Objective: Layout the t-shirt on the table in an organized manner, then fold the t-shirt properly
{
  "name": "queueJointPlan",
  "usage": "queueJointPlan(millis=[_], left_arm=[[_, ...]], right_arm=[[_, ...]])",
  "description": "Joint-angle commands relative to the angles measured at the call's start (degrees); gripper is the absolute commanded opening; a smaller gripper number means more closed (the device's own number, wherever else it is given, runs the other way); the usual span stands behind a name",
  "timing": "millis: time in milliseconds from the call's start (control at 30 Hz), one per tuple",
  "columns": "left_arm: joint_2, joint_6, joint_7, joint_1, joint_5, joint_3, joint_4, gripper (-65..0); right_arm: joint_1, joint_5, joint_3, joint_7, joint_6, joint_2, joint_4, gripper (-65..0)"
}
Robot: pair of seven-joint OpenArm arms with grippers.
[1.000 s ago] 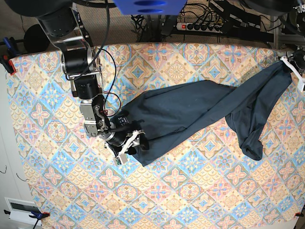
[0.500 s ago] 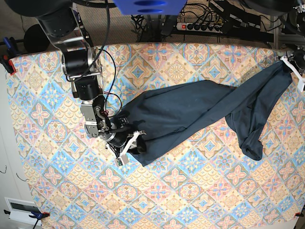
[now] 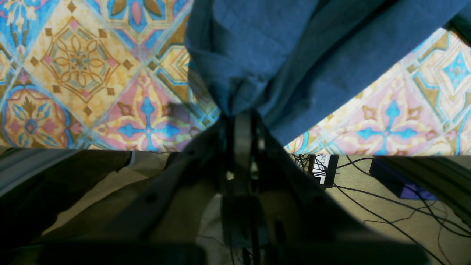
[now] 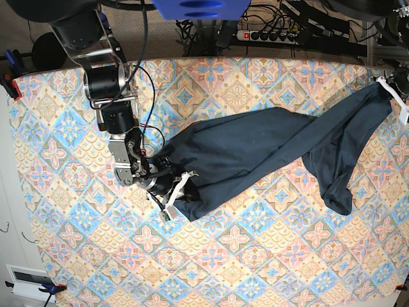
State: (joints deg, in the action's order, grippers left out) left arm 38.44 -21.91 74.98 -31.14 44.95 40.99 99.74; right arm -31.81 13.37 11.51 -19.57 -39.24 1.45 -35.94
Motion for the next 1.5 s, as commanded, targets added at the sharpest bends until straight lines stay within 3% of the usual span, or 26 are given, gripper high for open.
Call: queueJointPlan(millis=[0, 167, 300, 400, 667, 733, 867, 1000, 1467], left_arm=[[1.52, -0.02, -0.91, 0.23, 0.28, 0.9, 0.78, -65.0], [1.26, -0.02, -0.74, 4.01, 0.11, 0.9, 0.61, -65.0], [1.17, -0.02, -0.74, 4.28, 0.19, 0.9, 0.7, -65.0], [0.99, -0.02, -0.74, 4.28, 0.19, 0.9, 0.7, -65.0], [-0.06, -0.02, -0.47, 6.04, 0.11, 0.72, 0.7, -65.0], [-0.06, -0.02, -0.47, 6.04, 0.11, 0.72, 0.7, -65.0], [-0.06, -0.02, -0.47, 5.86, 0.11, 0.72, 0.7, -65.0], [-0.06, -0.02, -0.47, 5.86, 0.11, 0.72, 0.7, -65.0], [-0.06, -0.02, -0.47, 6.04, 0.11, 0.63, 0.7, -65.0]], right_arm=[[-2.43, 1.71, -0.91, 1.59, -0.76, 0.17, -4.54, -64.4], [4.16, 5.67, -4.43, -6.05, -0.76, 0.35, -16.14, -64.4], [7.68, 6.11, -7.86, -11.86, -0.76, 3.95, -27.31, -64.4], [10.85, 6.11, -9.0, -13.61, -0.76, 4.3, -30.56, -64.4], [11.37, 5.84, -8.3, -13.17, -0.76, 4.57, -29.68, -62.7], [11.37, 5.84, -8.3, -13.17, -0.76, 4.57, -28.28, -59.2], [11.37, 5.84, -8.74, -13.17, -0.76, 4.57, -25.64, -45.3], [11.37, 6.02, -8.83, -13.26, -0.76, 4.57, -25.46, -38.4], [11.37, 6.11, -8.3, -13.7, -0.76, 4.57, -24.85, -37.9]])
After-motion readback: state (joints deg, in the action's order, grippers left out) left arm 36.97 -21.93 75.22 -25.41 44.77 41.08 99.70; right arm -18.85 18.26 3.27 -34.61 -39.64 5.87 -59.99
